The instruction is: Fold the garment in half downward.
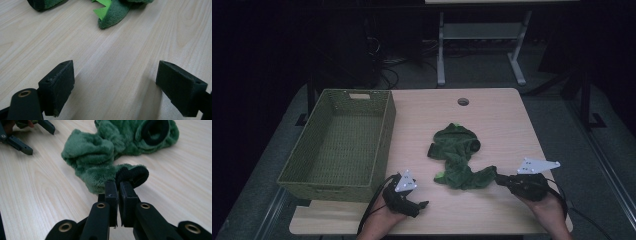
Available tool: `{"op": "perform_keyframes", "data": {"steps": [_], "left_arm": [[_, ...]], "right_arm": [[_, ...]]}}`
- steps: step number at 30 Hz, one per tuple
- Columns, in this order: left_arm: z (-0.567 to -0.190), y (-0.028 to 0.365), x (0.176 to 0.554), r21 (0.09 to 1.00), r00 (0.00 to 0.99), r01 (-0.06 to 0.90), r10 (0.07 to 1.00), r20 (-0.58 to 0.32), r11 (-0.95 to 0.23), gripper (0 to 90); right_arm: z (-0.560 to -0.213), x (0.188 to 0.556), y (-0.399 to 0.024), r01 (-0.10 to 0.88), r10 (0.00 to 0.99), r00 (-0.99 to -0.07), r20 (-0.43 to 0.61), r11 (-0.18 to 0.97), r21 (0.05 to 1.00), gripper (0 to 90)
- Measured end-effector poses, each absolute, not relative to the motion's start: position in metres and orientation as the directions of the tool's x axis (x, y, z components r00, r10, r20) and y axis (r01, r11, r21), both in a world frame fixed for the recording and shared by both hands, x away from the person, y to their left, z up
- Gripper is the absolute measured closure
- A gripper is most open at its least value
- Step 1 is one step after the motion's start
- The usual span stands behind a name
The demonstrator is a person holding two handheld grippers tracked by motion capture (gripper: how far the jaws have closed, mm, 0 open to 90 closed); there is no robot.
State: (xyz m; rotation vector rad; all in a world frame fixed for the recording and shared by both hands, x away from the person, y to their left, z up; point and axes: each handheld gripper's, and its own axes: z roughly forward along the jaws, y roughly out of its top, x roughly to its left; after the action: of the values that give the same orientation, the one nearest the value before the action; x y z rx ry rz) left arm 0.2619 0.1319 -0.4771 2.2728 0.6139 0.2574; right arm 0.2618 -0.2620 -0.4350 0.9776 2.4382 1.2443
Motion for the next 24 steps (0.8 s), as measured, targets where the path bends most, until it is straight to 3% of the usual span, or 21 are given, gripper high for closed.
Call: {"op": "perform_keyframes", "data": {"steps": [13,24], "left_arm": [[-0.477,0.132,0.262,0.721,0.863,0.353,0.506,-0.004,-0.597,14.6],[-0.477,0.131,0.262,0.720,0.863,0.354,0.506,-0.006,-0.596,14.5]], "right_arm": [[-0.414,0.272,-0.239,0.354,0.585,-0.810,0.034,0.443,0.823,85.7],[-0.404,0.287,-0.191,0.264,0.474,-0.881,-0.003,0.496,0.827,85.5]]}}
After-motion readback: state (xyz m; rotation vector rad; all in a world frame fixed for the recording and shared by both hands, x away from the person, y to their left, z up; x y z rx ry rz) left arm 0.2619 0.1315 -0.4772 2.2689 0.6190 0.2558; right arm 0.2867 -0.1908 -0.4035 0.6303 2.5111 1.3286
